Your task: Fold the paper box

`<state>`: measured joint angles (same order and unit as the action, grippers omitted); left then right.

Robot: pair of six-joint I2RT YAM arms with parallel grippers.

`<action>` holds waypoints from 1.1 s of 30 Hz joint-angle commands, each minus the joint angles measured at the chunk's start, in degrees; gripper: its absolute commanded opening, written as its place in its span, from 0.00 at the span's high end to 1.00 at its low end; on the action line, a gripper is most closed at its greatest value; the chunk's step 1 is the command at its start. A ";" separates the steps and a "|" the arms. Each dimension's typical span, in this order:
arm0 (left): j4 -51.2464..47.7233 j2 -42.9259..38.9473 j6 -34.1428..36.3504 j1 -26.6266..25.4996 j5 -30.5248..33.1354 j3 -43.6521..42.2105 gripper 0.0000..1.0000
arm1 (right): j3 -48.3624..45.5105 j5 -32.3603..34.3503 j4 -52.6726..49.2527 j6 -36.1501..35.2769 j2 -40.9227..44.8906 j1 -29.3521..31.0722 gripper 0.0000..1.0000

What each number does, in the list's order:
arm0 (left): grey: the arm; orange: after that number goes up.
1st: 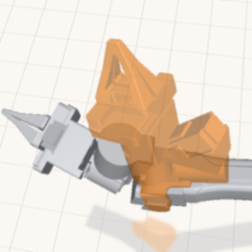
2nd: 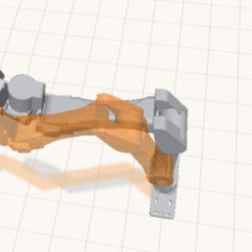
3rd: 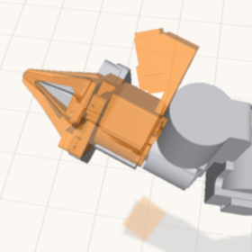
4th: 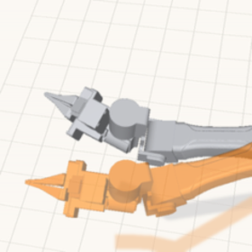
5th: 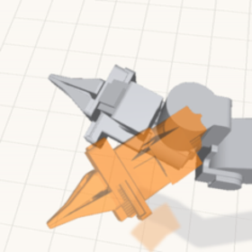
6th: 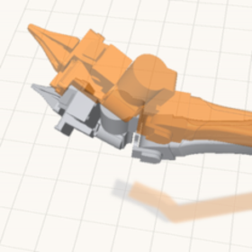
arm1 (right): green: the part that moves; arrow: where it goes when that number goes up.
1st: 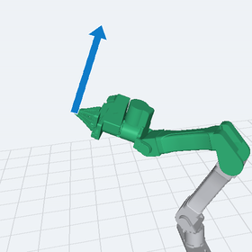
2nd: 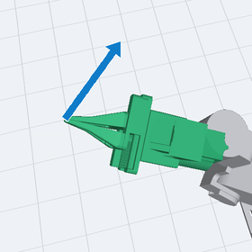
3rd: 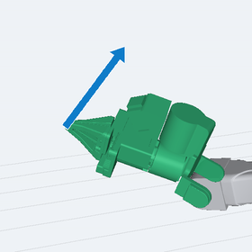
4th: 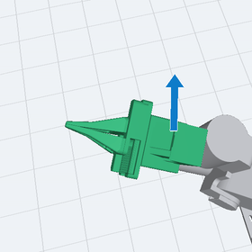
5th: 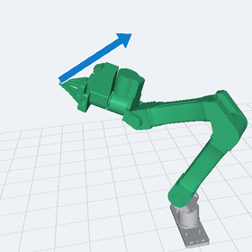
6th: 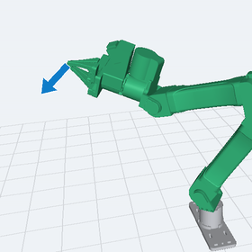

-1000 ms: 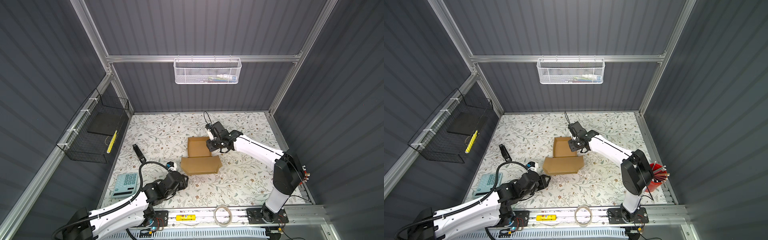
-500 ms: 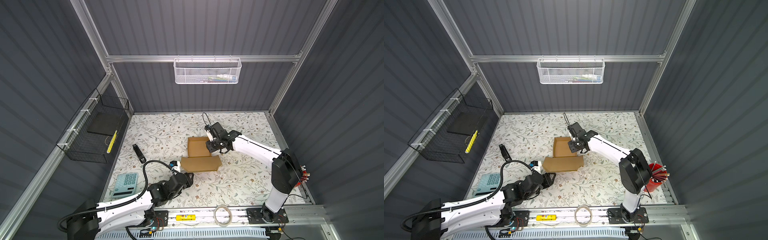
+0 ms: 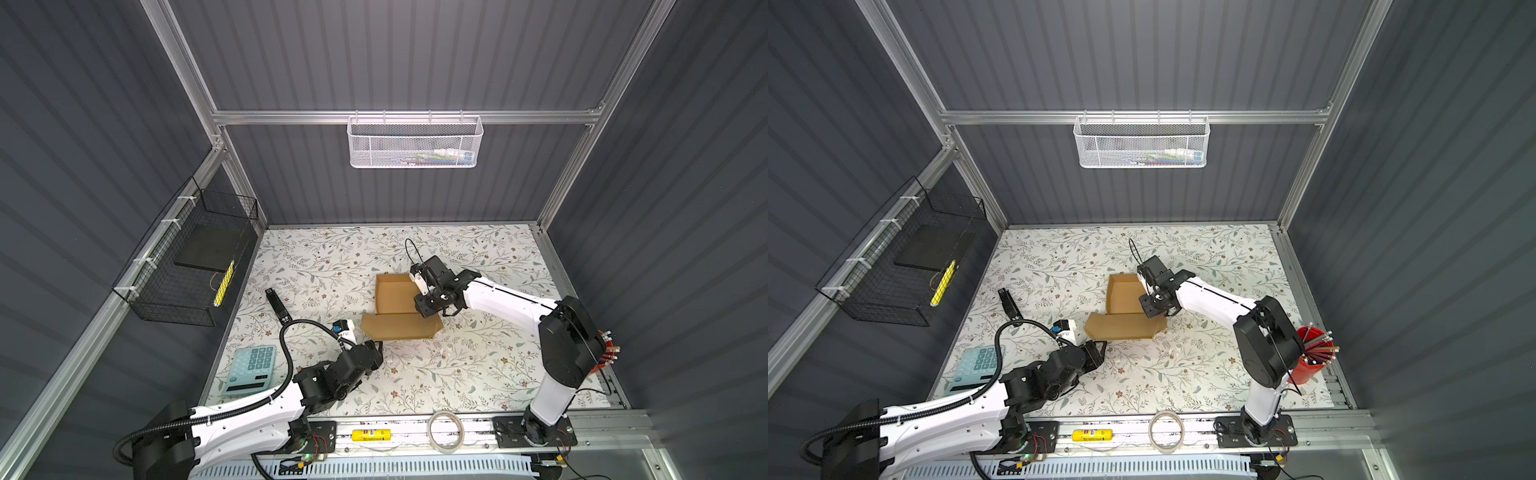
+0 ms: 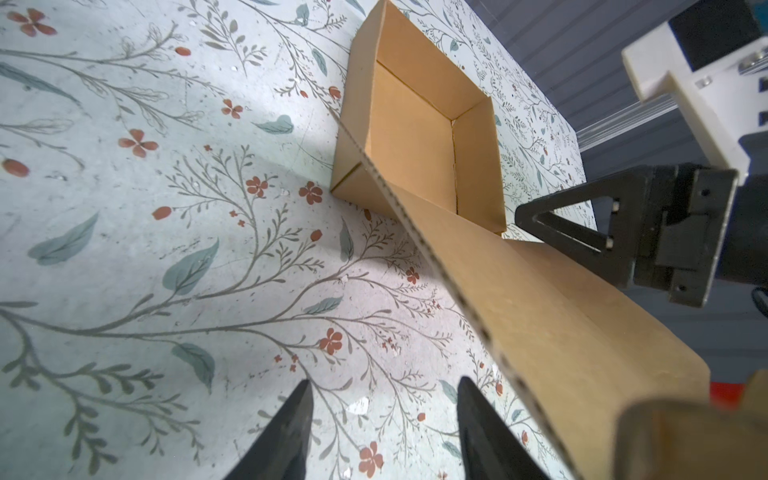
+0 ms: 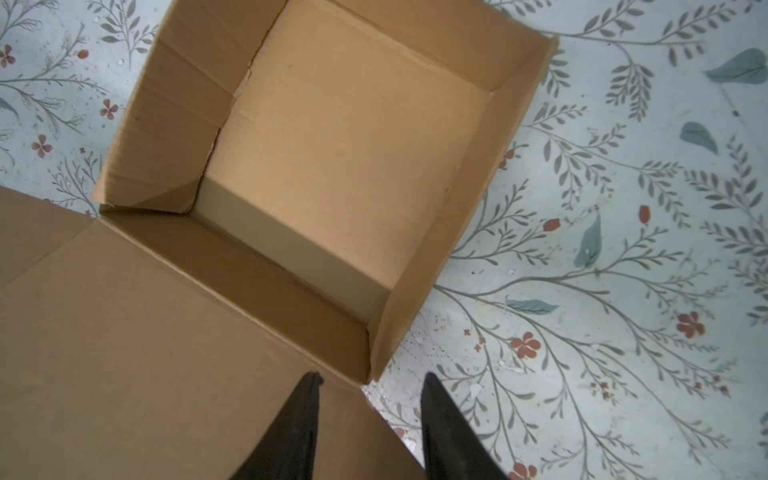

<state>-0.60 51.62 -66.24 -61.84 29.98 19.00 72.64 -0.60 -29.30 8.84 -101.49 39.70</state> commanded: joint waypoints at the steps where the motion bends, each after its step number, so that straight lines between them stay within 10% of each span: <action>1: -0.81 1.31 1.15 0.18 3.06 1.28 0.43 | -1.17 -2.17 1.54 -0.93 1.85 0.11 0.57; 33: 10.22 19.92 14.09 20.19 -9.37 13.11 0.40 | -4.52 -14.28 8.10 0.98 3.68 0.20 0.57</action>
<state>7.46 70.22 -54.68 -42.87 22.63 29.47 68.99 -12.91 -23.38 8.93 -98.94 39.70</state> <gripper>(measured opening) 0.597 0.426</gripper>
